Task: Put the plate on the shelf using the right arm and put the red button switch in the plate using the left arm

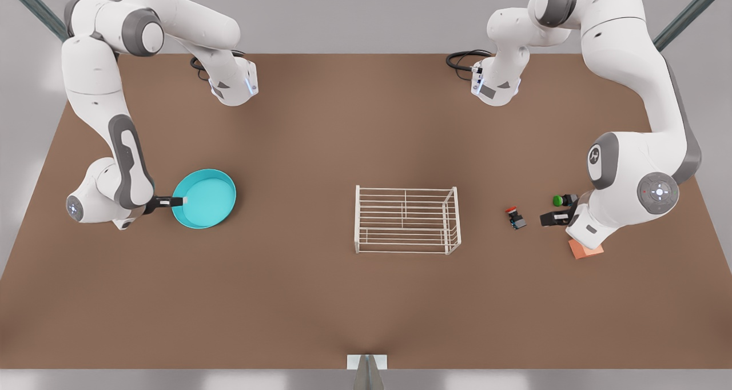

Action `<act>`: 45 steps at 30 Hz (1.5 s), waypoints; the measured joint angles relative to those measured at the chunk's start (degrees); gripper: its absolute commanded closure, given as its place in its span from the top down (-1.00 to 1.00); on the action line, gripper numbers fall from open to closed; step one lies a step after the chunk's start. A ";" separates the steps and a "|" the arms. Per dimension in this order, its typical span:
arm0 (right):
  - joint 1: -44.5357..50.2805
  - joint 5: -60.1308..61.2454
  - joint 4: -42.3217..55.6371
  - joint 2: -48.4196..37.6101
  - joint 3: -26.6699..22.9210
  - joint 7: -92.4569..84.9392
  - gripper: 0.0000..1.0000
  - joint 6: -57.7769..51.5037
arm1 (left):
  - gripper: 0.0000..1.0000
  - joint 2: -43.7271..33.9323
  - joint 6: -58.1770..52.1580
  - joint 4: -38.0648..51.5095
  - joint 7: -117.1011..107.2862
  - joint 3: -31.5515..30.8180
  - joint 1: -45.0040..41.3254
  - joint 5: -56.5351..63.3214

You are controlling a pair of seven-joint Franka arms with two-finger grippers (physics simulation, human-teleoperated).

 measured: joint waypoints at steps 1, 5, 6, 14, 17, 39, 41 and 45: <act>0.00 0.06 0.01 0.09 0.00 -0.21 0.57 0.08 | 1.00 0.00 -0.09 0.01 0.04 0.00 -0.01 0.15; -0.05 0.24 0.00 0.13 -0.01 -0.91 0.26 0.27 | 1.00 0.00 -0.31 -0.04 0.17 0.00 -0.05 0.52; -0.06 0.26 0.01 0.12 -0.01 -1.06 0.19 0.29 | 1.00 0.00 -0.35 -0.06 0.19 -0.02 -0.08 0.57; 0.26 0.15 0.65 0.16 0.15 -2.06 0.13 1.20 | 1.00 0.00 -0.50 -0.08 0.35 -0.09 -0.13 0.70; 0.36 0.06 0.63 0.17 0.16 -2.35 -0.04 1.91 | 1.00 0.00 -0.52 -0.08 0.40 -0.09 -0.13 0.71; 0.90 0.16 1.51 -1.57 0.30 -3.95 -0.50 0.35 | 1.00 0.00 -0.60 -0.54 0.28 -0.18 -1.21 1.69; 0.89 0.25 1.51 -2.35 0.33 -4.01 -0.50 -0.83 | 1.00 0.01 -0.59 -0.67 0.16 -0.18 -1.26 2.06; 0.87 0.41 1.51 -4.18 0.77 -4.11 -0.50 -2.96 | 1.00 0.00 -0.58 -0.77 -0.16 -0.39 -1.22 2.15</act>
